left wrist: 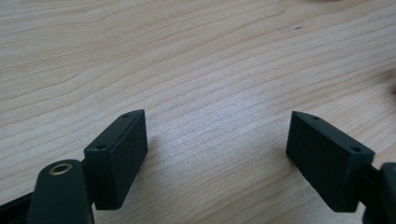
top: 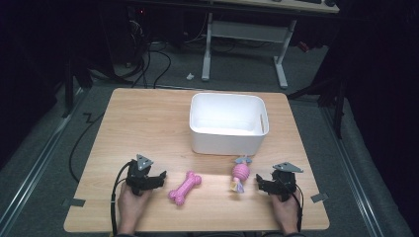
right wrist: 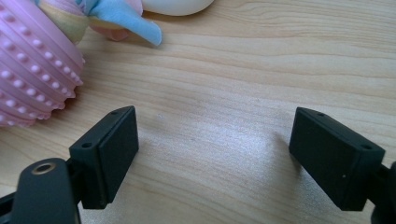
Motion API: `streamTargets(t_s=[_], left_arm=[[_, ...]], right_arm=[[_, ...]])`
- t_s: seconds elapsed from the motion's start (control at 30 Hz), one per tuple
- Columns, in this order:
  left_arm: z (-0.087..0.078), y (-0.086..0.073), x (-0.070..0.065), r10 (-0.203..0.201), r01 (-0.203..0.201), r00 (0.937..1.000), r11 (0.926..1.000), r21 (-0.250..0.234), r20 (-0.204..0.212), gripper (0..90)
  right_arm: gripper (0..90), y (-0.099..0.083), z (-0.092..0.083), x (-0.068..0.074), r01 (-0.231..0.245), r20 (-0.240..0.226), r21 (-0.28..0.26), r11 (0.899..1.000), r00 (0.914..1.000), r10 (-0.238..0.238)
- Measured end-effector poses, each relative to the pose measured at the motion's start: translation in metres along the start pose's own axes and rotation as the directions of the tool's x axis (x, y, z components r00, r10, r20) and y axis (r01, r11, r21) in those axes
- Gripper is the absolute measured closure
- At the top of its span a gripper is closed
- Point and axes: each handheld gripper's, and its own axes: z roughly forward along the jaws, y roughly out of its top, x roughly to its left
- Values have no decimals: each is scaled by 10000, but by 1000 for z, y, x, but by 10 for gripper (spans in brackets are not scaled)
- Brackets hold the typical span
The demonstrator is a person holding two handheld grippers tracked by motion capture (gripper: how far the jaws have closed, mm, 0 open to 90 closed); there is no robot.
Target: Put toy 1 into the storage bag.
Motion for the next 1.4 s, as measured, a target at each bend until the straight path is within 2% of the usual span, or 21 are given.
streamTargets(t_s=[0.3, 0.67, 0.83, 1.07, 1.3, 1.4], left_arm=[[0, 0, 0, 40, -40, 10000, 10000, 15, 48, 206], [2, 1, -1, 92, -94, 9999, 9999, 120, 110, 149], [2, 4, -2, 80, -83, 9999, 9993, 365, 91, 142], [-1, 6, -1, -61, 42, 9990, 9990, 435, 433, 142], [-10, 7, -3, 227, -258, 9980, 9983, 520, 598, 145], [-15, 8, -3, 156, -190, 9975, 9987, 479, 696, 153]], right_arm=[[164, 0, 0, 0, -3, -16, -13, 10000, 10000, 3], [167, 0, 0, 1, 27, -29, -54, 10000, 10000, -28], [168, 0, 0, 1, 50, -42, -50, 10000, 10000, -50], [168, 0, 0, 0, 70, -42, -54, 10000, 10000, -70], [168, 0, 0, 0, 73, -49, -54, 10000, 10000, -73], [168, 0, 0, 0, 81, -57, -56, 10000, 10000, -82]])
